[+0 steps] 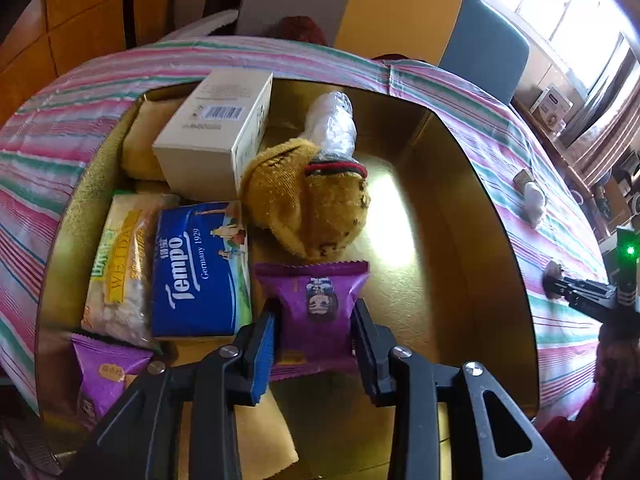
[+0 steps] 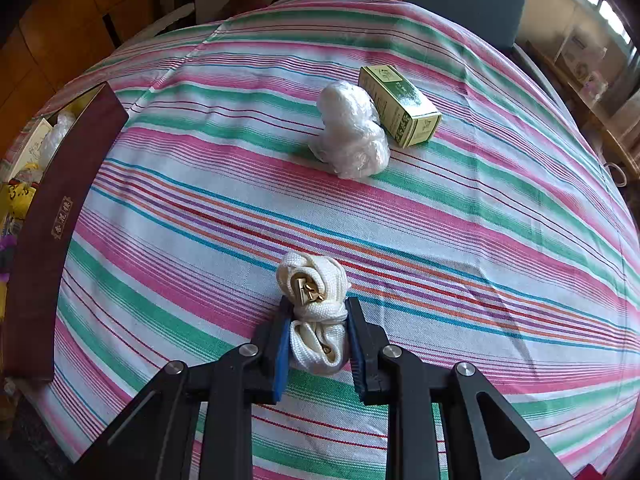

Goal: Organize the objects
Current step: 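Carry the purple packet into the gold tray and open left gripper while right holds the cord, then carry the white cord into the tray and open the right gripper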

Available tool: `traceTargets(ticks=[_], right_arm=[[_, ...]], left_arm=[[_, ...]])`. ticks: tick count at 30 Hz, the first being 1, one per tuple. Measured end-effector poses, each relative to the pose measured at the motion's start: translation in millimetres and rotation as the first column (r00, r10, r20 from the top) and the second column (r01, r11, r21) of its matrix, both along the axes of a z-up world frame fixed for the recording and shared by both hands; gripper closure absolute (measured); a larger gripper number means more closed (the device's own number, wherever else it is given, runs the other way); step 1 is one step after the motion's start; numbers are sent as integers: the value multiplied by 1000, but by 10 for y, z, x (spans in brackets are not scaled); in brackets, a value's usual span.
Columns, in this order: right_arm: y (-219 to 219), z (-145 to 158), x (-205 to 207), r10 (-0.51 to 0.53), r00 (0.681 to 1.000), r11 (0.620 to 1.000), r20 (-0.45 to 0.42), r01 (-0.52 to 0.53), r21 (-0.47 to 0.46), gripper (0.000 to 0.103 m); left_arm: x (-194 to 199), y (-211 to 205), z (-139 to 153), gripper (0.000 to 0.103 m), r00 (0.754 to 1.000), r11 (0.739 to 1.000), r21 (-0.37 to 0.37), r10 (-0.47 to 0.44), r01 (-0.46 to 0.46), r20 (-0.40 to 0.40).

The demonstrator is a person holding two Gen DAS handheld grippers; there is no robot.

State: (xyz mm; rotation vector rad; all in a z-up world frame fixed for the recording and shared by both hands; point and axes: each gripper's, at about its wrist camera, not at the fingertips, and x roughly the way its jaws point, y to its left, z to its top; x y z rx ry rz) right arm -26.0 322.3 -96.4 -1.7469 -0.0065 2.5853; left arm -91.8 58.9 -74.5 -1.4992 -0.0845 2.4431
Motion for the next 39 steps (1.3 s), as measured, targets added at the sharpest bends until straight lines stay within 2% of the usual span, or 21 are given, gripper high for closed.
traceTargets(ticks=[5, 11, 16, 22, 28, 34, 39], right_arm=[[2, 1, 2, 1, 1000, 1000, 0, -1, 1, 78], [9, 4, 7, 2, 1000, 1000, 0, -2, 3, 78], [9, 5, 15, 11, 1000, 1000, -1, -11, 20, 78], [-17, -4, 12, 15, 1000, 999, -3, -15, 35, 78], [23, 28, 76, 13, 1000, 999, -6, -12, 52, 78], [-52, 103, 120, -27, 1000, 994, 5, 26, 107, 79], [-253, 445, 214, -18, 997, 1000, -73, 18, 3, 79]], left_arm=[[86, 6, 61, 65, 999, 999, -32, -24, 23, -43], [208, -87, 288, 65, 993, 1000, -27, -18, 15, -116], [437, -224, 500, 65, 974, 996, -90, -6, -14, -224], [528, -326, 602, 65, 957, 992, -120, 7, -43, -290], [567, -338, 603, 65, 958, 995, -98, 0, -29, -286], [584, -369, 585, 65, 960, 997, -78, -2, -20, -280], [566, -429, 544, 65, 963, 998, -54, 13, -28, -268]])
